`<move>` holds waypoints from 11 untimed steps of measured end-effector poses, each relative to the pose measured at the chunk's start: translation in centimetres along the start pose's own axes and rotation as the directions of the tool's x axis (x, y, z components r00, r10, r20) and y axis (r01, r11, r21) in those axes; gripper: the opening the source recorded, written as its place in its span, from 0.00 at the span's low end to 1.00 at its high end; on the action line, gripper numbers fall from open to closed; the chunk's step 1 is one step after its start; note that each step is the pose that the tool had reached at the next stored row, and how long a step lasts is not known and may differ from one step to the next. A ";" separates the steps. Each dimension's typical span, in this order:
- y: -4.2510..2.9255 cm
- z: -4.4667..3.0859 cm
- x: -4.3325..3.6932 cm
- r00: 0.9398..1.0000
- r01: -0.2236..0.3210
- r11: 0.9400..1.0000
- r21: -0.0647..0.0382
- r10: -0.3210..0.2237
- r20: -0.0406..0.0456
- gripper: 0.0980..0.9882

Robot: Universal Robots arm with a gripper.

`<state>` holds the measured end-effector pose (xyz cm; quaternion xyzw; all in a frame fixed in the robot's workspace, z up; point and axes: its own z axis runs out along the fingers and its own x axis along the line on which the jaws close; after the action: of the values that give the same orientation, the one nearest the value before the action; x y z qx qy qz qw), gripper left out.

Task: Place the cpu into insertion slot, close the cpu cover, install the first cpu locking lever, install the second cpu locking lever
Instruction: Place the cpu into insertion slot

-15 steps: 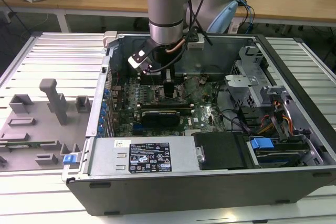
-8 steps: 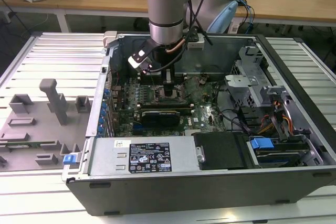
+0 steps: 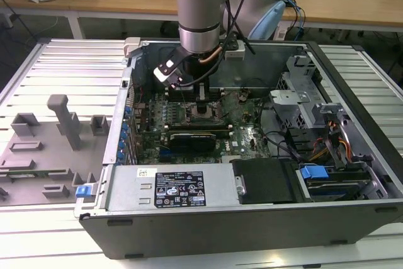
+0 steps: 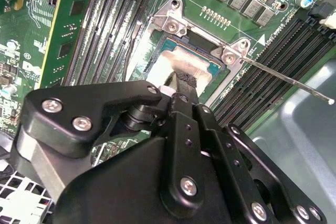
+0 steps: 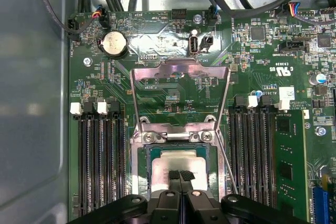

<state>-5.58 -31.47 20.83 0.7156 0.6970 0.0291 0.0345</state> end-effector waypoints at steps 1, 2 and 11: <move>-0.01 0.12 0.00 1.000 0.000 1.000 0.000 0.000 0.000 0.01; -0.02 0.19 0.00 1.000 0.000 1.000 0.000 0.000 0.000 0.01; -0.04 0.43 0.00 1.000 0.000 1.000 0.000 0.000 0.000 0.01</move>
<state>-5.58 -31.47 20.40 0.7156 0.6970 0.0290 0.0345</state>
